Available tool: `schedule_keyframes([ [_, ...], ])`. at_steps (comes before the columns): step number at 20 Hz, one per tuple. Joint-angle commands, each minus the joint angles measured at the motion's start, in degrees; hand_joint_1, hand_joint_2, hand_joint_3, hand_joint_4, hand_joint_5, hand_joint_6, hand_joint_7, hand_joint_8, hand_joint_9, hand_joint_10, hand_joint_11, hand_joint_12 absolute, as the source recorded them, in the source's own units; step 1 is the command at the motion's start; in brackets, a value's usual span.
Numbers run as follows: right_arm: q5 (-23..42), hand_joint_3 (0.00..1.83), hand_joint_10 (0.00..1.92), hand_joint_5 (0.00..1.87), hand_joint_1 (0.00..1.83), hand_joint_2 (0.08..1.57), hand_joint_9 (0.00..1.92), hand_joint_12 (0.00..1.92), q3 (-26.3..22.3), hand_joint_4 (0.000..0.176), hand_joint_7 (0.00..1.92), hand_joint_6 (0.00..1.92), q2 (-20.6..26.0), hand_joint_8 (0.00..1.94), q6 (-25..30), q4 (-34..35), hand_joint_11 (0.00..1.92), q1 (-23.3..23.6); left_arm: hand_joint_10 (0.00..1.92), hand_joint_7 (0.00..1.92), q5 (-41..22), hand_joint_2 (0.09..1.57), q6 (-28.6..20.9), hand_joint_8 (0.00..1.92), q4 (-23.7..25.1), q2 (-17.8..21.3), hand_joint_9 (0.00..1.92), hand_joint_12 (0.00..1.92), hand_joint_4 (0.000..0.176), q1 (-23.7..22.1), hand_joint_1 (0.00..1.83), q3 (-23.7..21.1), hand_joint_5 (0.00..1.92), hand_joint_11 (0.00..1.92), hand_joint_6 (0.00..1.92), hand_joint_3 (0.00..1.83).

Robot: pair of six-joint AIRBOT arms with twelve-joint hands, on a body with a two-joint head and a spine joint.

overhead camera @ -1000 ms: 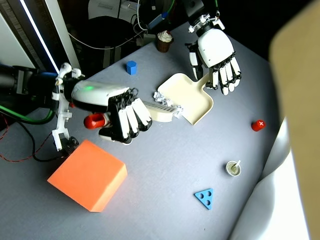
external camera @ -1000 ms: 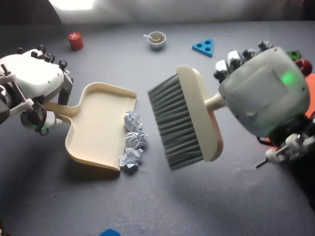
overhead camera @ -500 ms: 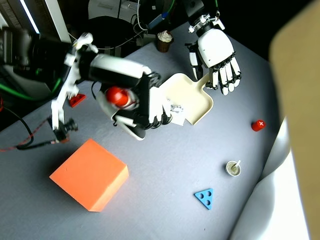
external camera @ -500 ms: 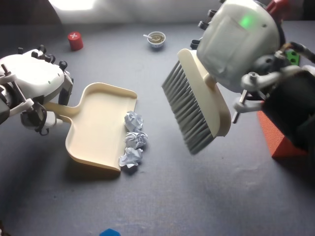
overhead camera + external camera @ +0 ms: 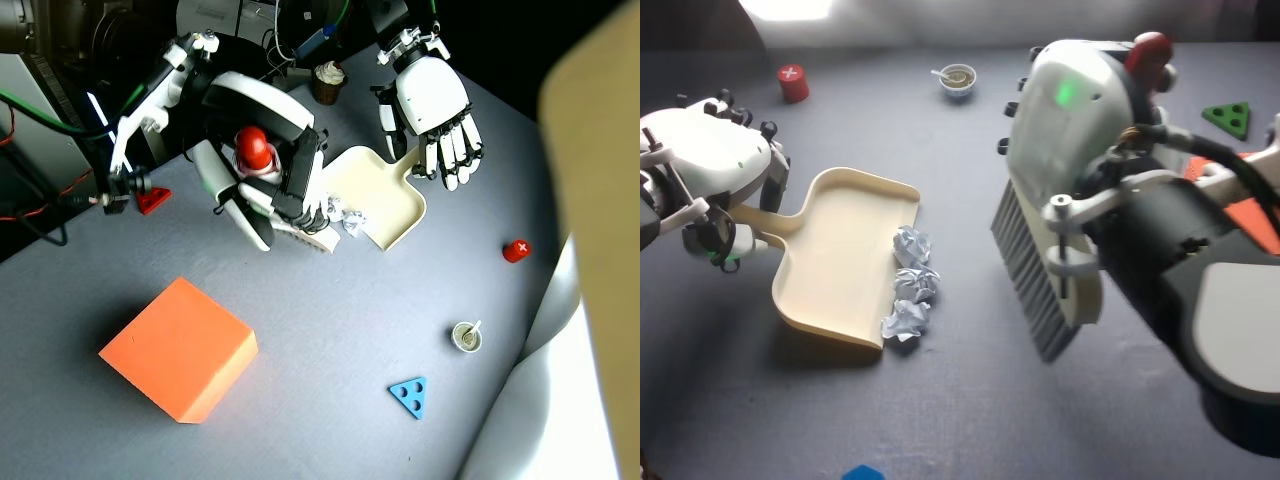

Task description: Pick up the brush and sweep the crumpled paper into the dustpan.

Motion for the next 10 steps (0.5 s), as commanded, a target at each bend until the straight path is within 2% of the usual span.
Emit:
schedule_keyframes([
  [1,-3.62,0.00,1.92,0.86,1.53,1.21,1.21,1.92,0.36,0.097,0.98,1.92,-0.08,1.94,-1.20,-6.60,1.36,0.90,0.00,0.39,-4.73,1.18,0.14,0.00,2.14,-0.39,0.32,0.76,0.006,-0.71,1.04,0.30,0.85,0.00,1.18,0.00],
  [2,-3.86,0.00,1.92,0.85,1.53,1.21,1.22,1.92,1.40,0.101,0.99,1.92,-1.04,1.94,-1.38,-6.59,1.37,1.02,0.00,0.39,-4.67,1.18,0.14,0.00,2.18,-0.41,0.32,0.74,0.000,-0.73,1.04,0.34,0.86,0.00,1.17,0.00],
  [3,-3.92,0.00,1.92,0.86,1.55,1.20,1.23,1.92,2.62,0.105,1.00,1.92,-1.96,1.94,-1.46,-6.59,1.38,1.02,0.00,0.39,-4.66,1.19,0.14,0.00,2.19,-0.43,0.31,0.72,0.030,-0.73,1.02,0.34,0.83,0.00,1.21,0.00],
  [4,-3.92,0.00,1.92,0.86,1.55,1.20,1.23,1.92,3.85,0.107,1.00,1.92,-2.64,1.94,-1.55,-6.33,1.38,1.02,0.00,0.39,-4.66,1.19,0.14,0.00,2.19,-0.45,0.31,0.73,0.003,-0.73,1.03,0.34,0.84,0.00,1.21,0.00],
  [5,-3.91,0.00,1.92,0.86,1.54,1.20,1.23,1.92,4.94,0.111,1.01,1.92,-3.25,1.94,-1.78,-5.61,1.38,1.00,0.00,0.39,-4.66,1.19,0.15,0.00,2.20,-0.52,0.31,0.74,0.000,-0.73,1.03,0.35,0.84,0.00,1.20,0.00],
  [7,-3.91,0.00,1.92,0.88,1.56,1.19,1.26,1.92,6.40,0.115,1.04,1.92,-4.30,1.94,-2.11,-5.31,1.39,0.69,0.00,0.40,-4.61,1.19,0.15,0.00,2.24,-0.69,0.32,0.76,0.007,-0.73,1.03,0.39,0.85,0.00,1.19,0.00],
  [8,-3.91,0.00,1.92,0.88,1.55,1.19,1.27,1.92,7.10,0.117,1.05,1.92,-4.83,1.94,-2.23,-5.47,1.40,0.65,0.00,0.39,-4.61,1.19,0.15,0.00,2.24,-0.75,0.32,0.75,0.003,-0.72,1.03,0.39,0.84,0.00,1.20,0.00],
  [9,-3.88,0.00,1.92,0.87,1.55,1.20,1.26,1.92,7.77,0.117,1.02,1.92,-5.68,1.94,-2.45,-5.69,1.40,0.48,0.00,0.39,-4.62,1.20,0.15,0.00,2.24,-0.75,0.31,0.75,0.021,-0.69,1.01,0.39,0.82,0.00,1.23,0.00],
  [10,-3.84,0.00,1.92,0.87,1.55,1.20,1.26,1.92,8.44,0.117,1.02,1.92,-6.87,1.94,-2.68,-5.71,1.40,0.28,0.00,0.38,-4.59,1.21,0.15,0.00,2.27,-0.80,0.30,0.73,0.013,-0.65,1.01,0.44,0.80,0.00,1.26,0.00],
])
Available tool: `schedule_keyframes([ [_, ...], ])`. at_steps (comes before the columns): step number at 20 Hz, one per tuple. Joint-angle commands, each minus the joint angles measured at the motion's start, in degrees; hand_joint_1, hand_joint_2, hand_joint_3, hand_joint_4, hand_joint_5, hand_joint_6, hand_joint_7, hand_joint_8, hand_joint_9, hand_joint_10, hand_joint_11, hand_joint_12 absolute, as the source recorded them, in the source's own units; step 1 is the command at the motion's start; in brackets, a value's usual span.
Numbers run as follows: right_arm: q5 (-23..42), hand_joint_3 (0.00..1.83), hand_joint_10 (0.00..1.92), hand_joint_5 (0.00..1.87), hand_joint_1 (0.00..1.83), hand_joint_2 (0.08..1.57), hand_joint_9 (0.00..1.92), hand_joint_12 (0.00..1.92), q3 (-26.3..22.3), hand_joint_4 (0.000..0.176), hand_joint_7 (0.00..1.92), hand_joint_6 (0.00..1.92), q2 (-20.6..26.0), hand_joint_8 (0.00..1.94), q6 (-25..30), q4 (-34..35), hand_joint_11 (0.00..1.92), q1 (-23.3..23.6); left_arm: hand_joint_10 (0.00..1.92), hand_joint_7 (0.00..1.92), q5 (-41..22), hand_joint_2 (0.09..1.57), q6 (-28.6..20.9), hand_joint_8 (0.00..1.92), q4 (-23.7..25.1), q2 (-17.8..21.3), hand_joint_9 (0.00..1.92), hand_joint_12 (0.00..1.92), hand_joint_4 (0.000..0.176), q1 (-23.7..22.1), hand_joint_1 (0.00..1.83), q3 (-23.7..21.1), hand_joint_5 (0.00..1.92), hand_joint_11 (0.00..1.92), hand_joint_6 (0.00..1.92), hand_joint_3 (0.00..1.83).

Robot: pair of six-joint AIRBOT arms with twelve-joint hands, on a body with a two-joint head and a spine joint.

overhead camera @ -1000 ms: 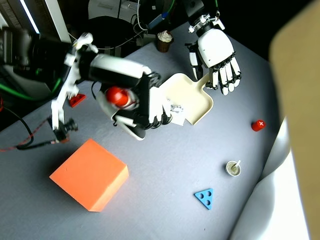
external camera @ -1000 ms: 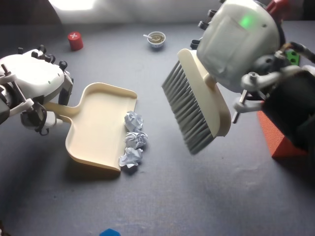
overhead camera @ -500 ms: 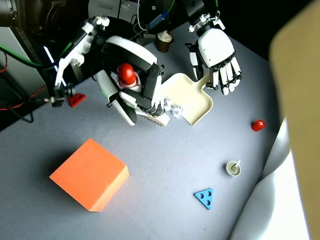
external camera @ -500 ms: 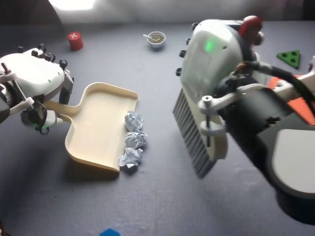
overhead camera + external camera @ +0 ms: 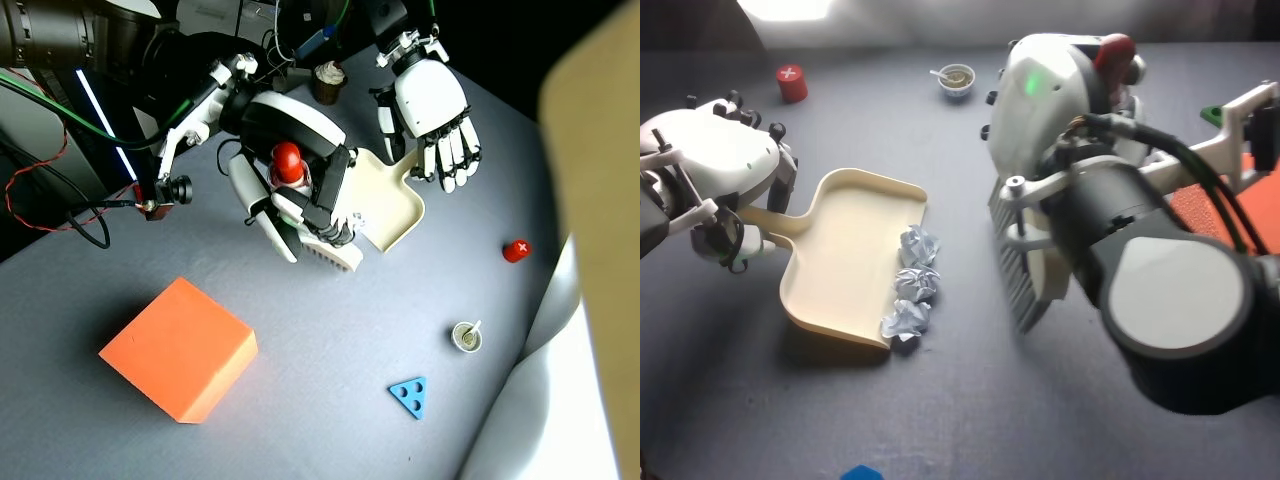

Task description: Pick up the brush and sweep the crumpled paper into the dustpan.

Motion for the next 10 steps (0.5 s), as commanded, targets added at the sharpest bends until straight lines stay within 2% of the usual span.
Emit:
schedule_keyframes([
  [1,-2.28,0.00,1.92,0.88,1.54,1.20,1.25,1.92,0.01,0.120,1.02,1.92,-0.41,1.94,-1.43,-6.49,1.40,0.18,0.00,0.38,-4.59,1.21,0.15,0.00,2.25,-0.15,0.30,0.72,0.000,-0.61,1.02,0.27,0.81,0.00,1.24,0.00],
  [5,-1.92,0.00,1.92,0.90,1.54,1.20,1.27,1.92,1.97,0.124,1.04,1.92,-3.45,1.94,-1.57,-7.20,1.41,0.11,0.00,0.36,-4.50,1.20,0.15,0.00,2.31,-0.40,0.29,0.72,0.000,-0.60,1.03,0.36,0.81,0.00,1.24,0.00],
  [6,-1.58,0.00,1.92,0.90,1.55,1.19,1.26,1.92,2.52,0.123,1.03,1.92,-3.86,1.94,-1.16,-7.93,1.40,0.04,0.00,0.37,-4.50,1.21,0.15,0.00,2.31,-0.45,0.30,0.73,0.010,-0.60,1.02,0.39,0.81,0.00,1.24,0.00],
  [7,-1.38,0.00,1.92,0.90,1.55,1.19,1.26,1.92,2.93,0.122,1.03,1.92,-4.31,1.94,-0.66,-8.43,1.40,-0.19,0.00,0.37,-4.50,1.19,0.15,0.00,2.30,-0.49,0.29,0.72,0.000,-0.60,1.05,0.45,0.84,0.00,1.20,0.00],
  [8,-1.35,0.00,1.92,0.89,1.55,1.19,1.26,1.92,3.27,0.123,1.03,1.92,-4.67,1.94,0.73,-9.28,1.40,-0.26,0.00,0.37,-4.50,1.19,0.15,0.00,2.29,-0.50,0.31,0.76,0.000,-0.61,1.05,0.47,0.85,0.00,1.18,0.00],
  [10,-1.14,0.00,1.92,0.88,1.54,1.20,1.26,1.92,3.54,0.126,1.03,1.92,-5.28,1.94,7.58,-14.67,1.40,-0.32,0.00,0.34,-4.50,1.19,0.14,0.00,2.23,-0.47,0.30,0.77,0.000,-0.61,1.03,0.55,0.85,0.00,1.19,0.00],
])
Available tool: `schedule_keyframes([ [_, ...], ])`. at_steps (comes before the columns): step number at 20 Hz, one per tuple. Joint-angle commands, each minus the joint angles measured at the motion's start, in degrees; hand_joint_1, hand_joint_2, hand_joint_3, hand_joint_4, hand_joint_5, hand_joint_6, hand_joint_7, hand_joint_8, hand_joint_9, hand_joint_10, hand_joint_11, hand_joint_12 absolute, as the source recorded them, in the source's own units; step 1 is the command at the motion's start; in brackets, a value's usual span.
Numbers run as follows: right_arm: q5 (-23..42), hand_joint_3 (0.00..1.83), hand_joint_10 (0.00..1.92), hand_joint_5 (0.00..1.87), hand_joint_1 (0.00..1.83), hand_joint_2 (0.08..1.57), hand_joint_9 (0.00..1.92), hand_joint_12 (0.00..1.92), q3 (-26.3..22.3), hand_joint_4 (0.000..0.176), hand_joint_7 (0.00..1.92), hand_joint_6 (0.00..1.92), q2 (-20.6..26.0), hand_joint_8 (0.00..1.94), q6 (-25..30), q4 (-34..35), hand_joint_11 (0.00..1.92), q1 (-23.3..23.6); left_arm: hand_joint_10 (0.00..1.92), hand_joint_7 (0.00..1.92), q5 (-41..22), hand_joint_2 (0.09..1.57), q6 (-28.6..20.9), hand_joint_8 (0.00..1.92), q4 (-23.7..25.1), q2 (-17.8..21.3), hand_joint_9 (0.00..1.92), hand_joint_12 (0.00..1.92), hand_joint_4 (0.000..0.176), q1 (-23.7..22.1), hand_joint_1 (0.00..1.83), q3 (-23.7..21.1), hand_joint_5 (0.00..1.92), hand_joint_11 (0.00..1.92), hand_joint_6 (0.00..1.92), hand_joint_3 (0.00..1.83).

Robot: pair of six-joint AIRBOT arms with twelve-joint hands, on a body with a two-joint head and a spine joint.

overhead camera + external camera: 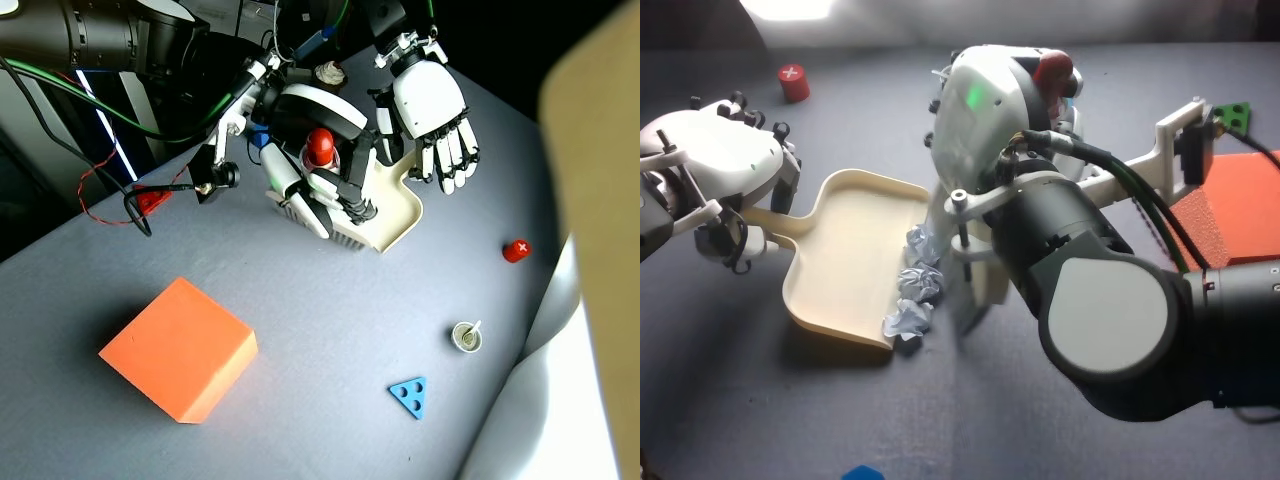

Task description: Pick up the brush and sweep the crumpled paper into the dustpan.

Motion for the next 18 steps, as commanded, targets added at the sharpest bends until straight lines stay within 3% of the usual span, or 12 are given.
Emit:
schedule_keyframes([
  [1,-2.56,0.00,1.92,0.91,1.54,1.20,1.27,1.92,-0.52,0.120,1.03,1.92,-0.13,1.94,2.14,-8.94,1.42,0.49,0.00,0.35,-4.56,1.19,0.17,0.00,2.21,-0.12,0.31,0.77,0.002,-0.61,1.03,0.38,0.85,0.00,1.19,0.00],
  [2,-2.64,0.00,1.92,0.92,1.54,1.20,1.28,1.92,-0.58,0.115,1.04,1.92,-0.34,1.94,3.26,-9.67,1.43,0.49,0.00,0.35,-4.53,1.18,0.17,0.00,2.21,-0.12,0.31,0.76,0.000,-0.60,1.04,0.39,0.85,0.00,1.18,0.00],
  [3,-3.27,0.00,1.92,0.92,1.55,1.20,1.29,1.92,-0.66,0.112,1.05,1.92,-0.62,1.94,6.22,-10.70,1.43,0.49,0.01,0.36,-4.48,1.18,0.17,0.01,2.21,-0.17,0.32,0.77,0.009,-0.60,1.04,0.41,0.86,0.00,1.17,0.00],
  [4,-4.29,0.00,1.92,0.91,1.56,1.19,1.29,1.92,-0.66,0.111,1.06,1.92,-1.03,1.94,10.56,-11.36,1.43,0.49,0.00,0.37,-4.48,1.17,0.17,0.01,2.20,-0.25,0.32,0.79,0.003,-0.60,1.04,0.41,0.87,0.00,1.15,0.00],
  [5,-5.11,0.00,1.92,0.91,1.56,1.19,1.29,1.92,-0.58,0.113,1.06,1.92,-1.16,1.94,13.08,-12.06,1.43,0.47,0.00,0.33,-4.49,1.18,0.16,0.01,2.20,-0.31,0.29,0.75,0.016,-0.60,1.03,0.41,0.85,0.00,1.18,0.00],
  [7,-6.78,0.00,1.92,0.91,1.56,1.20,1.29,1.92,-0.13,0.115,1.04,1.92,-1.42,1.94,18.87,-15.17,1.43,0.13,0.01,0.34,-4.48,1.18,0.16,0.01,2.20,-0.46,0.31,0.77,0.000,-0.60,1.04,0.39,0.85,0.00,1.18,0.00],
  [8,-7.04,0.00,1.92,0.91,1.56,1.20,1.28,1.92,-0.06,0.115,1.04,1.92,-1.42,1.94,19.82,-16.13,1.43,0.07,0.01,0.34,-4.49,1.18,0.13,0.01,2.19,-0.56,0.32,0.79,0.000,-0.61,1.04,0.39,0.85,0.00,1.18,0.00],
  [9,-7.06,0.00,1.92,0.91,1.55,1.20,1.28,1.92,-0.03,0.114,1.03,1.92,-1.31,1.94,19.57,-16.83,1.42,0.05,0.01,0.36,-4.50,1.19,0.02,0.01,2.19,-0.60,0.33,0.80,0.015,-0.61,1.03,0.39,0.84,0.00,1.19,0.00],
  [11,-7.01,0.00,1.92,0.91,1.55,1.20,1.30,1.92,0.08,0.114,1.06,1.92,-1.10,1.94,17.73,-17.38,1.43,0.07,0.00,0.36,-4.55,1.19,-0.02,0.00,2.19,-0.66,0.33,0.78,0.000,-0.70,1.03,0.38,0.84,0.00,1.20,0.00],
  [13,-6.50,0.00,1.92,0.91,1.57,1.19,1.29,1.92,0.27,0.114,1.05,1.92,-0.71,1.94,14.31,-17.25,1.43,0.22,0.01,0.36,-4.56,1.19,-0.02,0.00,2.19,-0.73,0.34,0.77,0.000,-0.78,1.05,0.37,0.85,0.00,1.19,0.00],
  [16,-4.14,0.00,1.92,0.90,1.56,1.19,1.28,1.92,0.53,0.112,1.04,1.92,0.14,1.94,1.82,-12.49,1.42,1.00,0.00,0.37,-4.56,1.19,-0.02,0.00,2.18,-0.69,0.34,0.75,0.000,-0.78,1.05,0.32,0.85,0.00,1.18,0.00],
  [18,-3.30,0.00,1.92,0.92,1.56,1.20,1.26,1.92,0.88,0.106,1.02,1.92,0.50,1.94,-2.93,-9.52,1.41,1.47,0.00,0.37,-4.57,1.19,-0.02,0.00,2.18,-0.71,0.34,0.75,0.000,-0.81,1.05,0.35,0.85,0.00,1.18,0.00],
])
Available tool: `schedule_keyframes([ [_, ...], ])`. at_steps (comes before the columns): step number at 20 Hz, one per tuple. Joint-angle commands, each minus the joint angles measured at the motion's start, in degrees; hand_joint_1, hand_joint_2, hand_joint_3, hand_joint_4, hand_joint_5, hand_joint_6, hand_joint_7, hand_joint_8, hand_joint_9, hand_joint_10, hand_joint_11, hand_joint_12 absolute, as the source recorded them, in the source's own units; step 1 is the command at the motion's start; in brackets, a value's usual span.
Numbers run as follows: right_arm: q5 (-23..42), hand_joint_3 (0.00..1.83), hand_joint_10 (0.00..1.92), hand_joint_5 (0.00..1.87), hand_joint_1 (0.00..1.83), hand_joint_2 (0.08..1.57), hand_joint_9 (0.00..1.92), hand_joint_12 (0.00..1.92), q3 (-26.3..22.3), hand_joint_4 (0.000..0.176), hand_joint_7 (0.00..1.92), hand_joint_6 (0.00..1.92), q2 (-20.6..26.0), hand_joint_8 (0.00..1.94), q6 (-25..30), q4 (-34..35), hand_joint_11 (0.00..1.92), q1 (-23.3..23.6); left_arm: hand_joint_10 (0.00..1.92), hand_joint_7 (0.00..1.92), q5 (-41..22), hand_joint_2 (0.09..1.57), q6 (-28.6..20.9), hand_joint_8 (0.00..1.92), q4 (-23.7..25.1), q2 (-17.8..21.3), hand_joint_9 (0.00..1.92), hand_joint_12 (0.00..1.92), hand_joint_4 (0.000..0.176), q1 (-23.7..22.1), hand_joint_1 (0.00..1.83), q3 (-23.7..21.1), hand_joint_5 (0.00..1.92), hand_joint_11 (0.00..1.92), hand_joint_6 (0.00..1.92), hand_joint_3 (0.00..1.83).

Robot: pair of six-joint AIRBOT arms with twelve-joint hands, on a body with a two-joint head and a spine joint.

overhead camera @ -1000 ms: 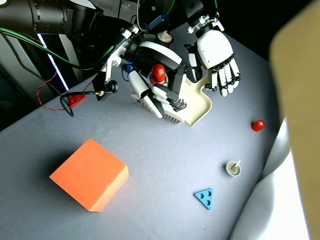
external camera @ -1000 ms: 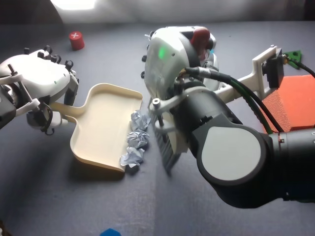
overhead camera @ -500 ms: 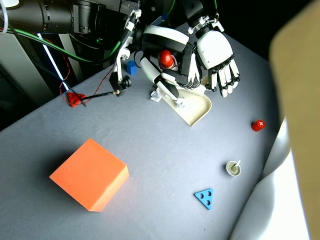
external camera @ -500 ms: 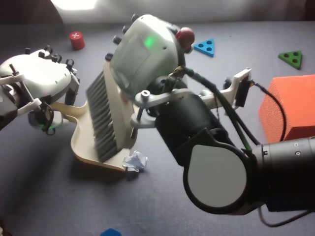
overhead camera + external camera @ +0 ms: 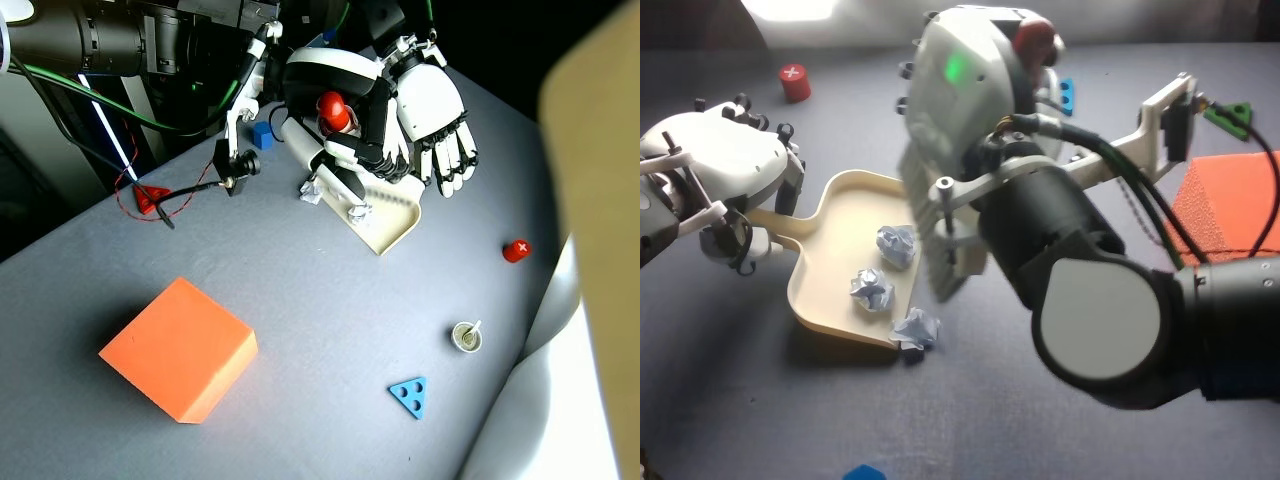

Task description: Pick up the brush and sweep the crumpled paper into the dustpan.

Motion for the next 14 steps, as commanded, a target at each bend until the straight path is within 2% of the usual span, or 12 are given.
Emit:
schedule_keyframes([
  [1,-3.10,0.00,1.92,0.91,1.56,1.20,1.27,1.92,0.04,0.102,1.03,1.92,0.52,1.94,-2.04,-5.64,1.42,0.91,0.00,0.37,-4.54,1.19,0.14,0.00,2.09,-0.10,0.34,0.73,0.000,-0.77,1.04,0.17,0.84,0.00,1.20,0.00],
  [3,-3.07,0.00,1.92,0.91,1.55,1.20,1.27,1.92,0.11,0.098,1.03,1.92,0.53,1.94,-4.38,-3.12,1.42,1.02,0.00,0.37,-4.54,1.19,0.14,0.00,2.08,-0.10,0.32,0.73,0.000,-0.79,1.07,0.18,0.85,0.00,1.18,0.00],
  [6,-3.09,0.00,1.92,0.92,1.57,1.18,1.26,1.92,-0.44,0.109,1.04,1.92,0.56,1.94,-7.68,2.94,1.41,1.14,0.00,0.34,-4.43,1.19,0.15,0.00,2.09,-0.07,0.28,0.68,0.000,-0.77,1.05,0.18,0.84,0.00,1.20,0.00],
  [8,-3.08,0.00,1.92,0.90,1.55,1.20,1.25,1.92,-0.94,0.108,1.00,1.92,0.63,1.94,-8.60,5.35,1.41,1.10,0.00,0.34,-4.39,1.20,0.15,0.00,2.11,-0.06,0.28,0.68,0.000,-0.73,1.05,0.18,0.83,0.00,1.21,0.00],
  [11,-2.70,0.00,1.92,0.92,1.56,1.20,1.25,1.92,-0.78,0.114,1.01,1.92,-0.15,1.94,-8.66,6.18,1.41,1.06,0.00,0.33,-4.37,1.19,0.15,0.00,2.11,-0.03,0.29,0.71,0.000,-0.72,1.05,0.18,0.84,0.00,1.19,0.00],
  [14,-2.35,0.00,1.92,0.90,1.56,1.19,1.24,1.92,0.08,0.115,1.00,1.92,-1.89,1.94,-7.78,6.37,1.40,1.04,0.00,0.33,-4.35,1.20,0.14,0.00,1.99,-0.02,0.28,0.65,0.000,-0.73,1.04,0.20,0.83,0.00,1.21,0.00],
])
